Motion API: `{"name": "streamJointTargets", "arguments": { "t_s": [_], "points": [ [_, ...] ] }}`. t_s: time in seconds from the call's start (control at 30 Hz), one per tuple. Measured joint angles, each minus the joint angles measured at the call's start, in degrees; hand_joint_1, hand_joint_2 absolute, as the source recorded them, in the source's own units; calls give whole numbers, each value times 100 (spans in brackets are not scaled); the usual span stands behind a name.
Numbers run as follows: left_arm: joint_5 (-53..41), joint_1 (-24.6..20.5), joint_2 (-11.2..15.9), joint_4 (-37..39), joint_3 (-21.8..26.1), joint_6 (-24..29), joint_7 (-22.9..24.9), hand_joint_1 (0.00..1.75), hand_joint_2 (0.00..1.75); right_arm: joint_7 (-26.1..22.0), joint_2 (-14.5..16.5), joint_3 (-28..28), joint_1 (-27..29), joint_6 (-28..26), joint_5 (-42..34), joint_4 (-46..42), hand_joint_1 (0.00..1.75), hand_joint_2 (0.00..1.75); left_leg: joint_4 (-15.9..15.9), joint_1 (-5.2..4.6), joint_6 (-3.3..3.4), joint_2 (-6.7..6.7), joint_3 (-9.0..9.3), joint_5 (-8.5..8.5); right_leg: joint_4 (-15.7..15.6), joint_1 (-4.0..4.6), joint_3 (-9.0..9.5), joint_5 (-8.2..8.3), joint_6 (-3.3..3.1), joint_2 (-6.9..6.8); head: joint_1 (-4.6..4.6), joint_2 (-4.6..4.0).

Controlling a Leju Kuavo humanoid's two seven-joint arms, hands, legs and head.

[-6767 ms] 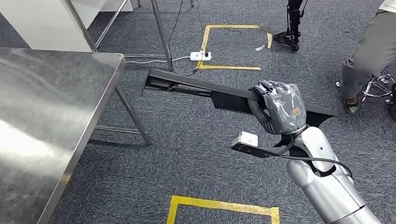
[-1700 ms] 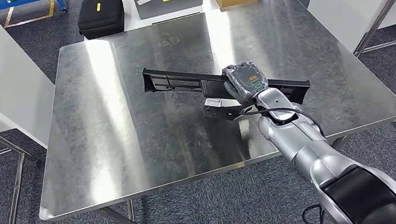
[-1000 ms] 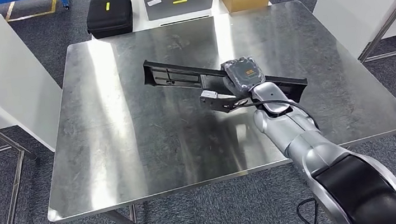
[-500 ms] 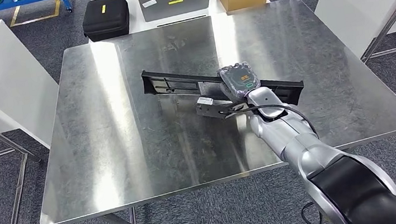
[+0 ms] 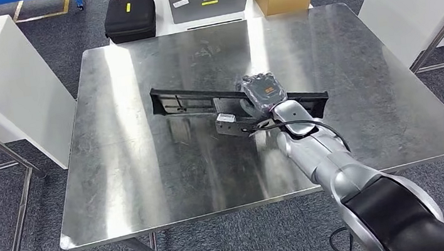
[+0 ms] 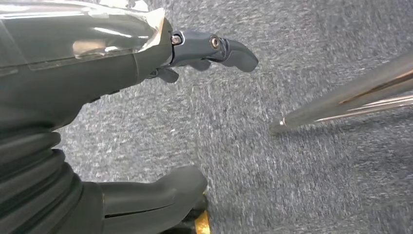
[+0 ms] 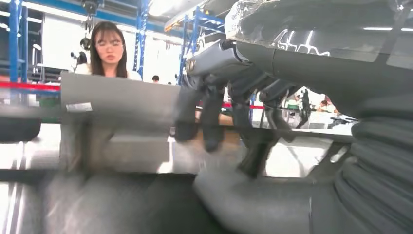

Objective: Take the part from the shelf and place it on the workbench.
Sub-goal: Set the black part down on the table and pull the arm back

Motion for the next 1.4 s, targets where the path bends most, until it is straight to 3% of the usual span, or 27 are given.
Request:
{"name": "streamJointTargets", "arguments": {
  "t_s": [0.03, 0.07, 0.13, 0.2, 0.23, 0.3, 0.37, 0.47, 0.5, 0.53, 0.57, 0.67, 0.73, 0.87, 0.9, 0.97, 1.03, 1.07, 1.1, 1.17, 1.23, 1.33, 1.4],
  "points": [
    [11, 4, -3, 1, 3, 4, 23, 0, 131, 0, -1, 7, 9, -1, 3, 8, 0, 0, 4, -1, 1, -10, 2, -3, 60, -1, -36, 14, 29, 0, 4, 0],
    [11, 7, -4, 1, 5, 18, 61, 0, 87, 0, -1, 11, 8, -2, 3, 14, 0, 0, 12, -1, -5, -21, 4, -9, -116, -3, 47, 112, 75, -1, 9, 0],
    [-9, 7, -3, 2, 7, 56, 157, 0, 0, 0, 2, 20, -24, -2, 2, 17, 0, 0, 67, -7, -48, -37, -8, -42, -893, -17, 440, 399, 155, -3, 14, -1],
    [-33, 7, -2, 2, 8, 74, 231, 0, 0, 2, 9, 24, -54, -3, 1, 17, 0, 0, 153, -29, -106, -47, -41, -97, -1428, -17, 732, 570, 131, 4, 10, 0],
    [-40, 10, -2, 2, 8, 74, 256, 0, 0, 3, 10, 24, -60, -4, 1, 19, 0, 0, 181, -35, -128, -50, -56, -115, -1497, -2, 775, 587, 94, 7, 7, 0],
    [-42, 20, 4, 2, 10, 48, 277, 0, 87, 4, 7, 24, -62, -7, 0, 21, 0, 0, 202, -20, -160, -52, -64, -134, -1501, -7, 789, 605, 24, 10, 3, 1],
    [-41, 24, 13, 2, 11, 3, 284, 0, 175, 4, 4, 24, -68, -8, -1, 21, 0, 0, 397, 3, -227, -41, -142, -278, -1513, -50, 803, 618, -31, 10, -18, 1],
    [-38, 25, 16, 2, 11, -85, 284, 0, 175, 4, 3, 24, -61, -5, 10, 23, 0, 0, 1391, 62, -344, -7, -611, -777, -1515, -64, 807, 620, -74, 11, -49, 1],
    [-36, 27, 17, 2, 11, -104, 285, 0, 175, 4, 1, 24, -56, -3, 15, 25, 0, 0, 1680, 77, -365, 2, -763, -866, -1514, -60, 806, 618, -73, 11, -49, 1],
    [-34, 29, 17, 2, 12, -119, 285, 0, 175, 4, -3, 24, -52, 0, 17, 26, 0, 0, 1778, 84, -371, 7, -828, -848, -1513, -57, 806, 617, -72, 11, -48, 1],
    [-32, 30, 17, 2, 13, -131, 286, 0, 175, 4, -4, 24, -53, 4, 16, 27, 0, 0, 1654, 87, -362, 11, -784, -726, -1513, -54, 809, 615, -71, 12, -49, 1],
    [-29, 22, 34, 2, 17, -156, 287, 0, 175, -22, -3, 12, -86, 181, -103, 28, 0, 0, 532, 56, -242, 18, -240, -207, -1521, -33, 824, 614, -64, 15, -46, 1],
    [-29, 16, 49, 1, 26, -168, 291, 0, 175, -73, 2, -33, -117, 554, -326, 33, 0, 0, 187, 5, -168, 26, -65, -133, -1534, -26, 824, 613, -44, 14, -44, 0],
    [-10, 17, 53, 1, 49, -218, 309, 0, 175, -130, 13, -263, -242, 1695, -933, 57, 0, 0, 28, -1, -53, 41, 48, -66, -1451, 7, 794, 542, 41, 10, -33, -1],
    [-4, 15, 51, 0, 50, -222, 314, 0, 175, -131, 4, -332, -266, 1875, -1040, 71, 0, 0, -34, 13, -22, 48, 87, -32, -1235, 20, 691, 434, 25, 8, -23, -1],
    [4, 18, 45, 1, 51, -228, 335, 0, 175, -117, -8, -454, -283, 2112, -1196, 102, 0, 0, -72, 21, 11, 55, 106, -3, -473, 17, 323, 112, -26, 7, -13, -1],
    [8, 30, 40, 2, 52, -229, 354, 0, 175, -70, -8, -555, -269, 2263, -1320, 132, 0, 0, -64, 17, 10, 43, 97, -4, 49, 8, 70, -42, 1, 7, -10, -1],
    [8, 35, 37, 2, 54, -229, 356, 0, 175, -27, -8, -605, -265, 2316, -1384, 141, 0, 0, -56, 16, 7, 32, 94, -5, -6, 3, 102, 10, 45, 6, -9, -1],
    [8, 39, 33, 2, 54, -228, 352, 0, 175, 25, -9, -657, -272, 2347, -1440, 146, 0, 0, -41, 17, -2, 18, 93, -10, -288, -6, 251, 138, 97, 5, -8, 0],
    [8, 41, 26, 2, 56, -225, 343, 0, 175, 163, -13, -749, -317, 2363, -1511, 148, 0, 0, 34, 1, -50, -7, 67, -47, -1096, -20, 685, 423, 165, 4, -5, 1],
    [11, 45, 24, 2, 61, -215, 338, 0, 175, 308, -11, -810, -360, 2347, -1521, 148, 0, 0, 116, -22, -111, -16, 20, -87, -1526, -15, 908, 550, 131, 10, -9, 1],
    [19, 74, 26, 2, 85, -195, 338, 0, 175, 411, -31, -842, -383, 2350, -1520, 143, 0, 0, 165, -12, -172, -16, -20, -116, -1561, -28, 913, 576, 40, 18, -11, 1],
    [21, 92, 24, 2, 105, -177, 343, 0, 175, 360, -59, -845, -406, 2414, -1564, 114, 0, 0, 447, 18, -243, -9, -141, -306, -1572, -71, 923, 591, -19, 22, -22, 0]
  ]
}}
